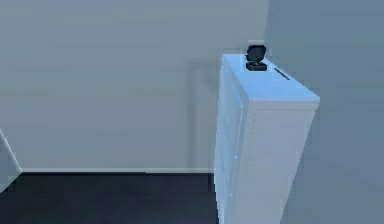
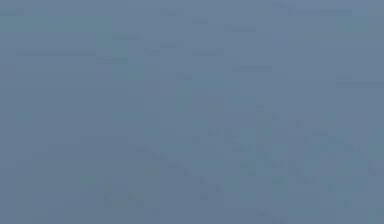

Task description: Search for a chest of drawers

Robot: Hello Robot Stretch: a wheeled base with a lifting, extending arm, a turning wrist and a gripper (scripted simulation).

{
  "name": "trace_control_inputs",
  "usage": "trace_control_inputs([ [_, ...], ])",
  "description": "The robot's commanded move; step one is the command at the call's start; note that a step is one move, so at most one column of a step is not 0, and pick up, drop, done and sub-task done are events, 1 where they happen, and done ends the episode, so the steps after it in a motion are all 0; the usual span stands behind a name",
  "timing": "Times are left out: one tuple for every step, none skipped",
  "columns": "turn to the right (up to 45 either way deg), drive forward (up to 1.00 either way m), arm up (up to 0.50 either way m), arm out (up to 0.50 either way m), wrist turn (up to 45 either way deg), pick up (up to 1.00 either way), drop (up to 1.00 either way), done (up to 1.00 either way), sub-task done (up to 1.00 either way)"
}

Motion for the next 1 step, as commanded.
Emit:
trace_control_inputs([
  [15.0, 0.0, 0.0, 0.0, 0.0, 0.0, 0.0, 0.0, 0.0],
])
